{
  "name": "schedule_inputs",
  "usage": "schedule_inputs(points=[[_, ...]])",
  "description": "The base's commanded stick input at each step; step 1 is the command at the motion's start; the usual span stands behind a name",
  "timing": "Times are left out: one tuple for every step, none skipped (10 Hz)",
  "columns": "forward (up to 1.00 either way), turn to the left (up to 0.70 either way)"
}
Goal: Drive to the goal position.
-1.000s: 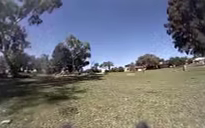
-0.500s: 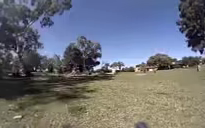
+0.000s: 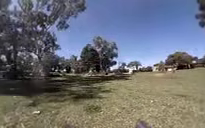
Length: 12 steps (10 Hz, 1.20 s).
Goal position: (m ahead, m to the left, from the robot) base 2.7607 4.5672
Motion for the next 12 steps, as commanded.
schedule_inputs(points=[[0.00,0.45],[0.00,0.45],[0.00,0.45],[0.00,0.45],[0.00,0.45],[0.00,0.45],[0.00,0.45],[0.00,0.45],[0.00,0.45],[0.00,0.45],[0.00,0.45],[0.00,0.45]])
